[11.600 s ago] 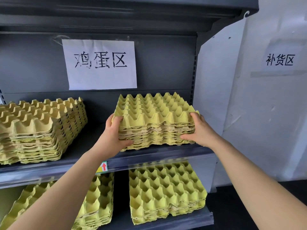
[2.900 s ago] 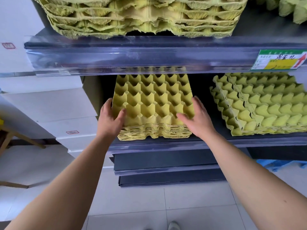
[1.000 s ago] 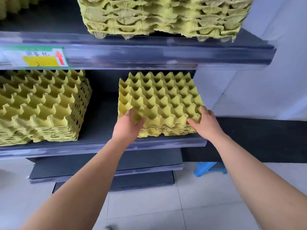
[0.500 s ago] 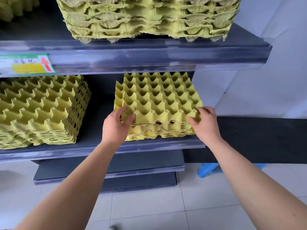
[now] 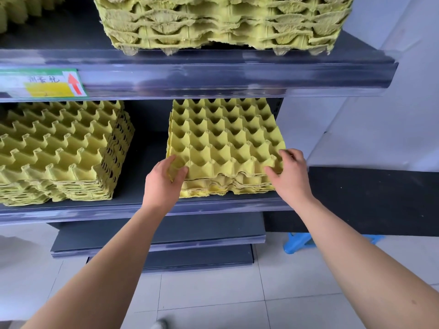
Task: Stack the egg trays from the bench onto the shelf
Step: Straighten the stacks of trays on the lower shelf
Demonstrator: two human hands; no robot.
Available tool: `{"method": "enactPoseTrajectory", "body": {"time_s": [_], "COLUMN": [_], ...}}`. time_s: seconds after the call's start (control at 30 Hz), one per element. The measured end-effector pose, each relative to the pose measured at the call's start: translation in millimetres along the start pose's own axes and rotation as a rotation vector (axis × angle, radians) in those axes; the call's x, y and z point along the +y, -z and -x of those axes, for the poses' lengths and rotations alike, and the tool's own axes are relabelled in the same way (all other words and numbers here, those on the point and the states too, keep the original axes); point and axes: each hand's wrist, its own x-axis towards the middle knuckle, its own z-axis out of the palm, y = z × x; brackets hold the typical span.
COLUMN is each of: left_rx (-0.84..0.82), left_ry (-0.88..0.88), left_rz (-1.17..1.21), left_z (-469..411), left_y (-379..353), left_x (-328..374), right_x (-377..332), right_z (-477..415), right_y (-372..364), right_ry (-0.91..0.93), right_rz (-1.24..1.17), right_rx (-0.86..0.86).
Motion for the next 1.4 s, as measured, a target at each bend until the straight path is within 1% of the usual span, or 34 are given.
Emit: {"method": "enactPoseTrajectory", "body": {"time_s": [0.1, 0.23, 0.33, 0.43, 0.53, 0.63, 0.8, 0.93, 1.13, 1.27, 1.4], "left_rx": [0.013, -0.030, -0.081, -0.114, -0.107, -0.059, -0.001, 0.032, 0.073, 0.071, 0.023], "left_ry": [0.009, 0.076, 0.103, 0.094, 0.077, 0.092, 0.088, 0.050, 0.064, 0.028, 0.006], "left_rz": [0.030, -0.022, -0.019, 0.012, 0.027, 0.069, 0.152, 0.230, 0.214, 0.231, 0.225], "left_z": [1, 0, 0, 2, 1, 3, 4, 7, 7, 13, 13], "left_y": [2, 0, -5, -9, -12, -11, -10, -10, -13, -17, -30], "left_x": [-8, -20, -24, -21, -21, -19, -19, -10, -6, -2, 10], "right_x": [0, -3, -2, -1, 2, 2, 6, 7, 6, 11, 27], "right_z": [4, 7, 6, 3, 0, -2, -3, -5, -4, -1, -1], "right_y": [-4, -14, -20, -23, -22, -16, -6, 1, 5, 12, 26], "right_ry": [0.024, 0.024, -0.025, -0.135, -0.194, -0.206, -0.220, -0.212, -0.198, -0.213, -0.244], "right_rz": [-0.003, 0.019, 0.016, -0.078, -0.123, -0.172, -0.315, -0.387, -0.428, -0.438, -0.422], "right_rx": [-0.001, -0.059, -0.113, -0.230, -0.296, -0.282, -0.205, -0.168, -0.127, -0.097, -0.073]}}
